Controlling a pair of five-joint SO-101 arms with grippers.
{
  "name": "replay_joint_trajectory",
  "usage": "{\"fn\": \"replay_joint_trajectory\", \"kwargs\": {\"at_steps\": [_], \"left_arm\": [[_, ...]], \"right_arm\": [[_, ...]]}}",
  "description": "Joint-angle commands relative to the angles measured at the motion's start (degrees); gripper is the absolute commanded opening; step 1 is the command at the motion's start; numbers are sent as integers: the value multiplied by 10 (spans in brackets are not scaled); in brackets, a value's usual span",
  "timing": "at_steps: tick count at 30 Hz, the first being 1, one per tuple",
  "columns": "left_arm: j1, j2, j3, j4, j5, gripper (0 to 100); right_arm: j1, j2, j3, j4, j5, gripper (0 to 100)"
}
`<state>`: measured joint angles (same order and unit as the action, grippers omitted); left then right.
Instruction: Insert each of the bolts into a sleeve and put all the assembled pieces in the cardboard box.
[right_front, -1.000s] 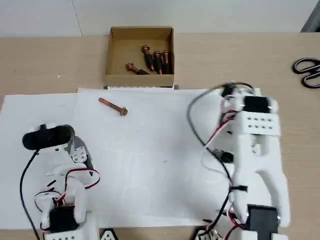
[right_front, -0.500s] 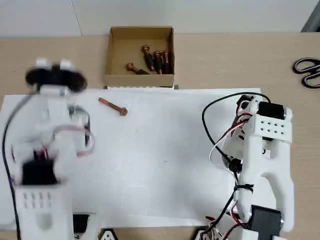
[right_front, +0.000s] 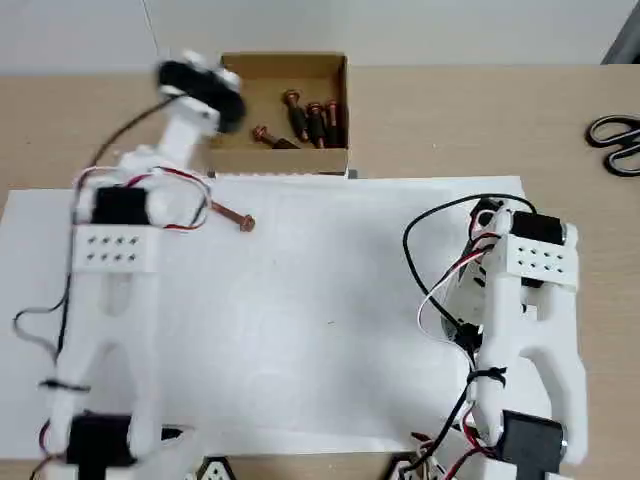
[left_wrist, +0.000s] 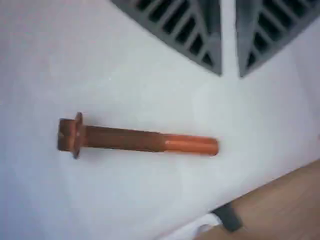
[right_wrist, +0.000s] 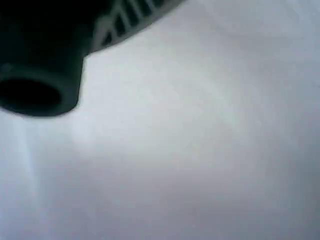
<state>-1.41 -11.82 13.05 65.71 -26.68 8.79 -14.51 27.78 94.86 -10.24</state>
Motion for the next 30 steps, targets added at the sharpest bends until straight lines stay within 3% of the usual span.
{"fn": "replay_joint_trajectory", "kwargs": {"at_steps": [1,5,9,13,19,27,30], "left_arm": [[9,30,-26,-37,-91,11],[11,69,-26,-84,-184,11],[30,87,-26,-85,-308,11],[46,92,-22,-84,-386,11],[66,133,-2,-85,-446,54],[59,181,-14,-80,-444,72],[53,203,-45,-37,-435,72]], "right_arm": [[2,-22,-6,-8,-4,3],[4,-22,-5,-13,-4,3],[4,-22,-5,-14,-4,3],[4,-20,-5,-15,-4,3],[4,-17,-5,-15,-4,3],[5,-17,-3,-15,-4,3],[5,-16,-3,-15,-4,3]]}}
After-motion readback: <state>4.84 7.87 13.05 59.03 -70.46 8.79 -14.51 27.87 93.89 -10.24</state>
